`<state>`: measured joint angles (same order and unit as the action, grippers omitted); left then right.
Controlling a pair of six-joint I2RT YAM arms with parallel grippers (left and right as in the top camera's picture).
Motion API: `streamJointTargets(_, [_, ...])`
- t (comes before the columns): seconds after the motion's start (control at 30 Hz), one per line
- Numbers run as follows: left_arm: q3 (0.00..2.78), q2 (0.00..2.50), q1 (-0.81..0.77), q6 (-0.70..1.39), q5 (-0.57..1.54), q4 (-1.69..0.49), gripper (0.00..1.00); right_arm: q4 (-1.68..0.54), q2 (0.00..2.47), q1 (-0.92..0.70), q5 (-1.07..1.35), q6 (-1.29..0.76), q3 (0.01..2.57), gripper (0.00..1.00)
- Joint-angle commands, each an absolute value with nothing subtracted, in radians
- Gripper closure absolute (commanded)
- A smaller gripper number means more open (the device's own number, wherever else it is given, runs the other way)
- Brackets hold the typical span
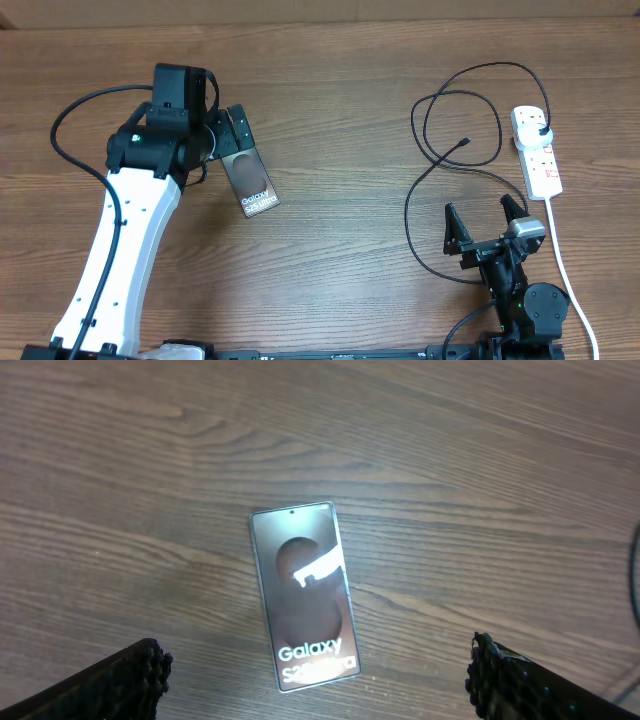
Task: Plug charger to phone and switch on socket
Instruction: 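Lower the left gripper and grasp the phone's short edge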
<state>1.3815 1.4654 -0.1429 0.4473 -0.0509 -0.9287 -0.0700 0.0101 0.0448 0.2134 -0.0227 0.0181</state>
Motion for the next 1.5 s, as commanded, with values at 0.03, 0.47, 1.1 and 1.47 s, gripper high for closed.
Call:
streamJointTargets(0.03, [1.411,1.507,-0.146,0.516,-0.096,-0.932,0.00,-0.065,0.004,0.039,0.219,-0.026,0.008,0.00])
streamJointTargets(0.47, [1.411,1.720,-0.147,0.576,0.037,-0.878,0.00,-0.065,0.004,0.039,0.218,-0.026,0.008,0.00])
streamJointTargets(1.1, [1.411,1.985,-0.158,0.637,0.073,-0.799,0.00,-0.065,0.004,0.039,0.219,-0.026,0.008,0.00])
streamJointTargets(1.47, [1.410,2.055,-0.158,0.663,0.079,-0.811,0.00,-0.065,0.004,0.039,0.218,-0.026,0.008,0.00])
